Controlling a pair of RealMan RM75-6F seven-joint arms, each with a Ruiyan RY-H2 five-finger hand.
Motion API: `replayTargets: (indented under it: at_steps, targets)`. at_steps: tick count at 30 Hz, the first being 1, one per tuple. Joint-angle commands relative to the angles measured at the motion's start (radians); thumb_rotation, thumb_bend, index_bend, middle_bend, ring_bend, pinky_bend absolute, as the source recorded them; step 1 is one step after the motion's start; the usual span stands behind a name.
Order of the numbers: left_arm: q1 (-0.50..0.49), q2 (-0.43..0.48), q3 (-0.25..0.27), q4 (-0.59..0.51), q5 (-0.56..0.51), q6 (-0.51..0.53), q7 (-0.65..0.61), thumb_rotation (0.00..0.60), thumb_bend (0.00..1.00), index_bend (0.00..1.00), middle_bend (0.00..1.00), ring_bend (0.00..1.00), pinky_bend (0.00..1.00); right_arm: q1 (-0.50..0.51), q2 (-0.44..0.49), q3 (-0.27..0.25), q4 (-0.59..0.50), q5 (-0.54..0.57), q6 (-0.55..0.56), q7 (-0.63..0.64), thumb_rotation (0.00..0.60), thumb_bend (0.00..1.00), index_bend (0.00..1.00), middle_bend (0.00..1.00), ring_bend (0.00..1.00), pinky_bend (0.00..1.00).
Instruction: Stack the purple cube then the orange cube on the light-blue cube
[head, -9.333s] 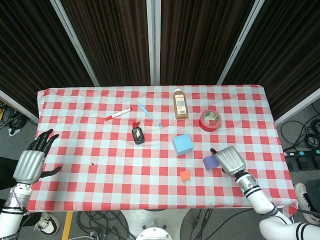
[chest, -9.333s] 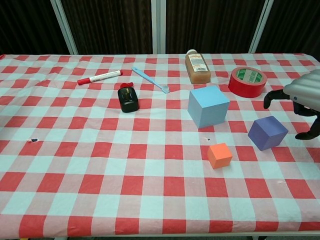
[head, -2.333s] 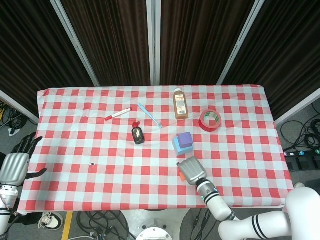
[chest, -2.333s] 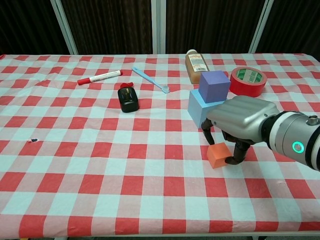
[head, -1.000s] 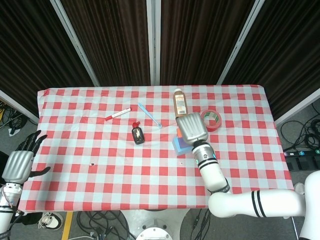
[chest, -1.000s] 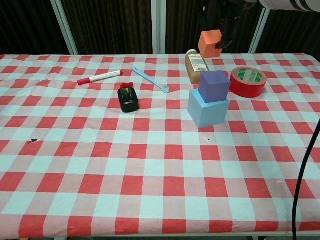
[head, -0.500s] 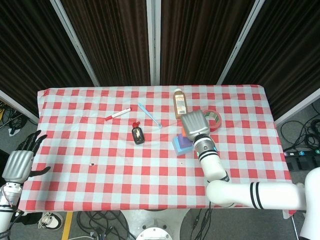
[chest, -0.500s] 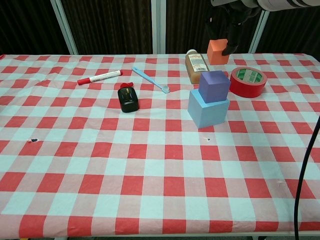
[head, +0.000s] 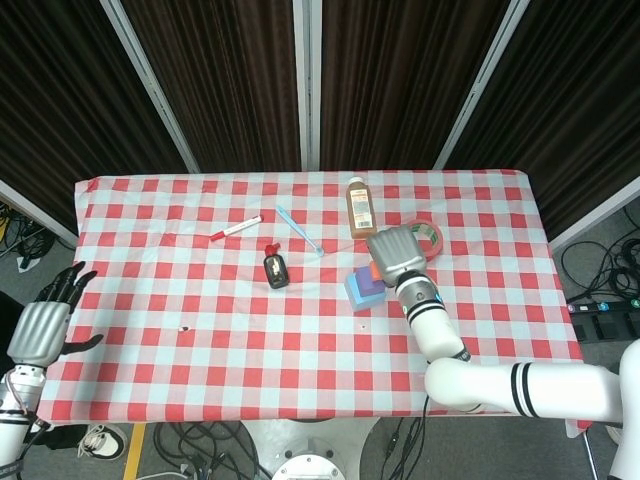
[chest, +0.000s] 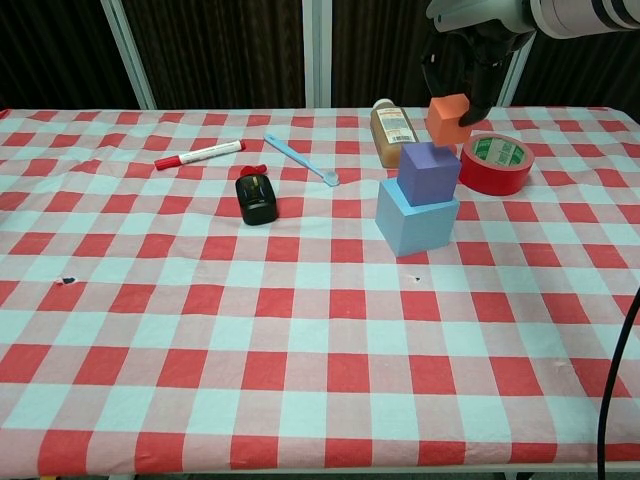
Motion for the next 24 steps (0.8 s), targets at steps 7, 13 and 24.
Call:
replayTargets:
  at_steps: [7, 13, 24]
  targets:
    - [-0.001, -0.001, 0.0, 0.001, -0.004, -0.004, 0.005, 0.6, 0.16, 0.15, 0.12, 0.06, 0.21, 0.01, -0.006, -0.04, 0.03, -0.029, -0.038, 0.049, 0.6, 0.18, 0.54, 1.0, 1.0, 1.0]
    - [-0.001, -0.001, 0.0, 0.004, -0.006, -0.005, 0.004, 0.6, 0.16, 0.15, 0.12, 0.06, 0.21, 0.023, -0.015, -0.056, 0.043, -0.036, -0.047, 0.072, 0.6, 0.18, 0.54, 1.0, 1.0, 1.0]
    - [-0.001, 0.002, 0.0, 0.009, -0.008, -0.007, -0.002, 0.6, 0.16, 0.15, 0.12, 0.06, 0.21, 0.053, -0.031, -0.08, 0.061, -0.027, -0.05, 0.091, 0.6, 0.18, 0.54, 1.0, 1.0, 1.0]
